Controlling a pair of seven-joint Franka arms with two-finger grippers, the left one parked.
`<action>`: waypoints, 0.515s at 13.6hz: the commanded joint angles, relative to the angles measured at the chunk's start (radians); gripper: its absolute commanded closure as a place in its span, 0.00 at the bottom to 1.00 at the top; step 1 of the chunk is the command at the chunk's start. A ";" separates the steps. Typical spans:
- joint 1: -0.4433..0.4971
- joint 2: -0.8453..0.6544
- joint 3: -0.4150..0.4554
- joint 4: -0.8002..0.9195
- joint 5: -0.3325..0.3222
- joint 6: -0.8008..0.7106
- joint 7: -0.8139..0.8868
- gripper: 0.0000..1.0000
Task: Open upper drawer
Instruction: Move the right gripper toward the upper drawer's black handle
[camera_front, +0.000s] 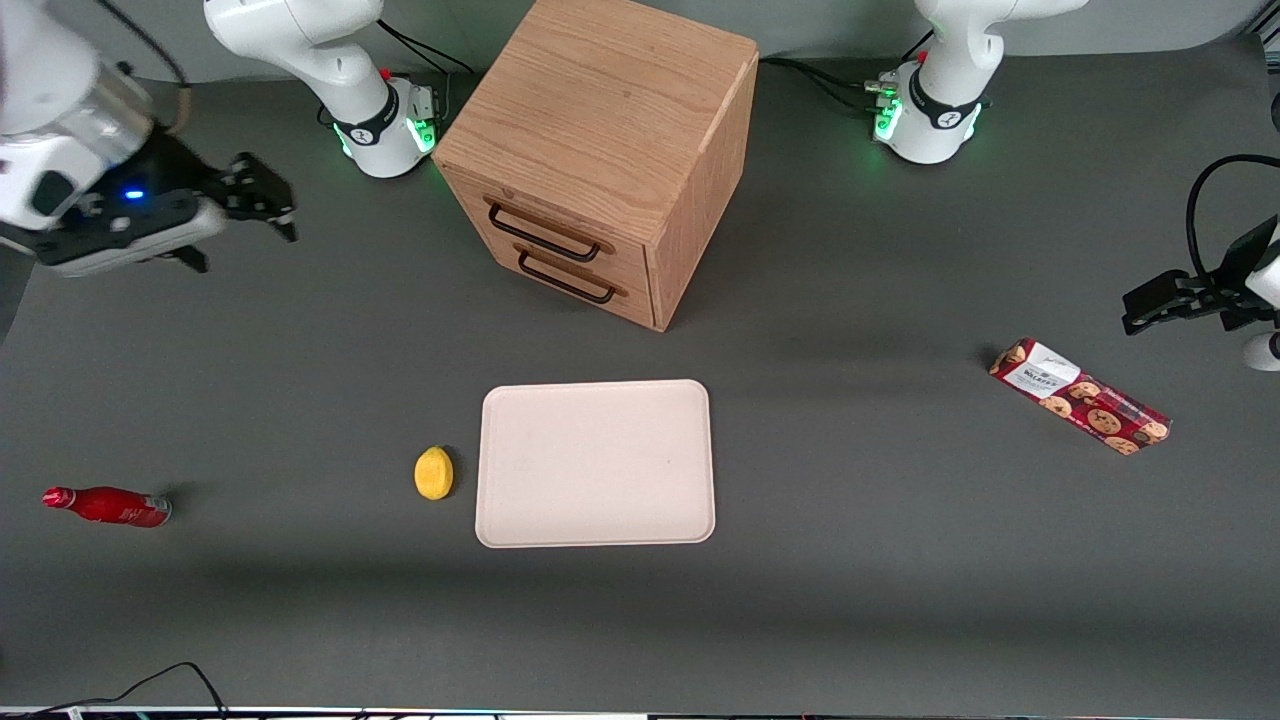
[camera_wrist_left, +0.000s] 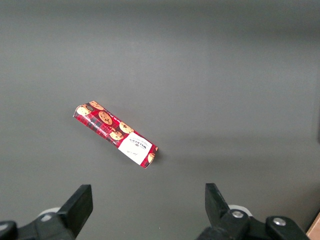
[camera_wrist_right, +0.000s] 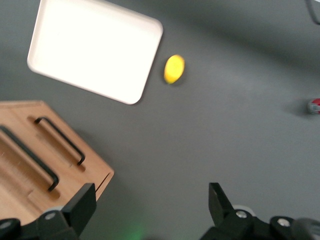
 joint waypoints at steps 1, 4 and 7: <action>0.091 0.036 -0.018 0.009 0.012 -0.022 0.016 0.00; 0.185 0.055 -0.023 0.013 0.047 -0.020 0.010 0.00; 0.288 0.081 -0.062 0.021 0.117 -0.011 0.004 0.00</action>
